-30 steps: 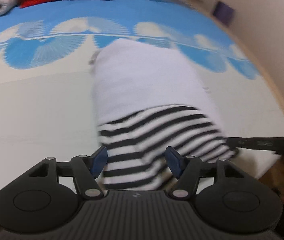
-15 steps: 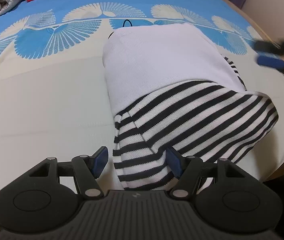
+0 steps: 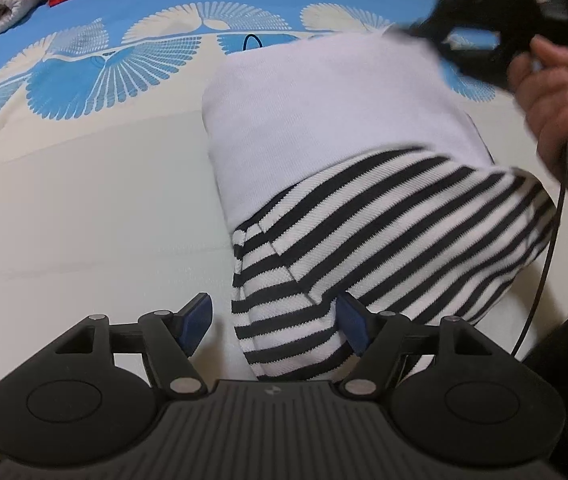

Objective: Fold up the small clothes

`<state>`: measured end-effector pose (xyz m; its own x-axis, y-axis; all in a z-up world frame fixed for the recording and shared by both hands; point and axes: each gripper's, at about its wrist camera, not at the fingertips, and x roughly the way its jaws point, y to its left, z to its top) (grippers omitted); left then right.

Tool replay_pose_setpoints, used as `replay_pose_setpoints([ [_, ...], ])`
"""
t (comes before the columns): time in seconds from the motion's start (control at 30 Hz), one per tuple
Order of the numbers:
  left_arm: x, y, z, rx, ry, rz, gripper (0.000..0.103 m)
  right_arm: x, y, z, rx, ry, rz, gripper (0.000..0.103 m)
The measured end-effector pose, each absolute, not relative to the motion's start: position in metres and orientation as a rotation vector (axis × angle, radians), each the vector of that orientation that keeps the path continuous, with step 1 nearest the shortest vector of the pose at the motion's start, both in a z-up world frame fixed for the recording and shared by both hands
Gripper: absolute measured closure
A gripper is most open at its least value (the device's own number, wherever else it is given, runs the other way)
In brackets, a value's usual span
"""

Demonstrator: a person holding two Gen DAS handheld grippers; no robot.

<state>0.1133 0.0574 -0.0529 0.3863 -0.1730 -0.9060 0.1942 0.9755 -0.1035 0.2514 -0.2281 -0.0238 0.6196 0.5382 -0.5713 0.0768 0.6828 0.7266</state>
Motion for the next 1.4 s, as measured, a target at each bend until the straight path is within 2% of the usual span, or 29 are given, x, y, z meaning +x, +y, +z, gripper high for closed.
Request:
replay_pose_setpoints([
  [0.07,0.114,0.057,-0.049,-0.002,1.129,-0.251,0.027,0.247,-0.252,-0.022,0.859,0.806,0.200,0.099],
  [0.17,0.115,0.051,-0.050,0.040,1.125,-0.253,0.026,0.249,-0.278,-0.060,0.871,0.978,-0.053,0.099],
  [0.33,0.118,0.054,-0.051,0.016,1.148,-0.241,0.026,0.245,-0.278,-0.052,0.839,0.960,0.005,0.097],
  [0.5,0.117,0.065,-0.044,-0.058,1.134,-0.246,0.027,0.222,-0.289,-0.033,0.819,0.922,0.072,0.067],
  [0.73,0.116,0.075,-0.031,-0.132,1.076,-0.225,0.027,0.195,-0.260,-0.029,0.579,1.038,0.353,0.055],
  [0.77,0.116,0.075,-0.030,-0.149,1.069,-0.220,0.027,0.192,-0.252,-0.032,0.519,1.058,0.369,0.055],
  [0.8,0.116,0.074,-0.029,-0.161,1.061,-0.218,0.027,0.190,-0.247,-0.035,0.482,1.072,0.372,0.060],
  [0.83,0.116,0.073,-0.029,-0.170,1.055,-0.214,0.027,0.187,-0.244,-0.038,0.474,1.086,0.387,0.070],
  [0.87,0.117,0.072,-0.028,-0.177,1.047,-0.208,0.027,0.183,-0.245,-0.038,0.495,1.091,0.411,0.099],
  [1.03,0.121,0.064,-0.024,-0.220,1.010,-0.210,0.027,0.152,-0.291,-0.007,0.668,0.921,0.406,0.100],
  [1.1,0.124,0.056,-0.028,-0.212,1.024,-0.244,0.021,0.148,-0.300,-0.019,0.608,1.001,0.271,0.100],
  [1.2,0.126,0.034,-0.045,-0.068,1.099,-0.229,0.020,0.151,-0.303,-0.047,0.601,1.138,0.185,0.100],
  [1.27,0.125,0.031,-0.048,-0.039,1.099,-0.190,0.020,0.151,-0.296,-0.046,0.566,1.128,0.214,0.100],
  [1.4,0.125,0.039,-0.030,-0.186,1.062,-0.227,0.025,0.148,-0.291,-0.036,0.506,1.103,0.222,0.099],
])
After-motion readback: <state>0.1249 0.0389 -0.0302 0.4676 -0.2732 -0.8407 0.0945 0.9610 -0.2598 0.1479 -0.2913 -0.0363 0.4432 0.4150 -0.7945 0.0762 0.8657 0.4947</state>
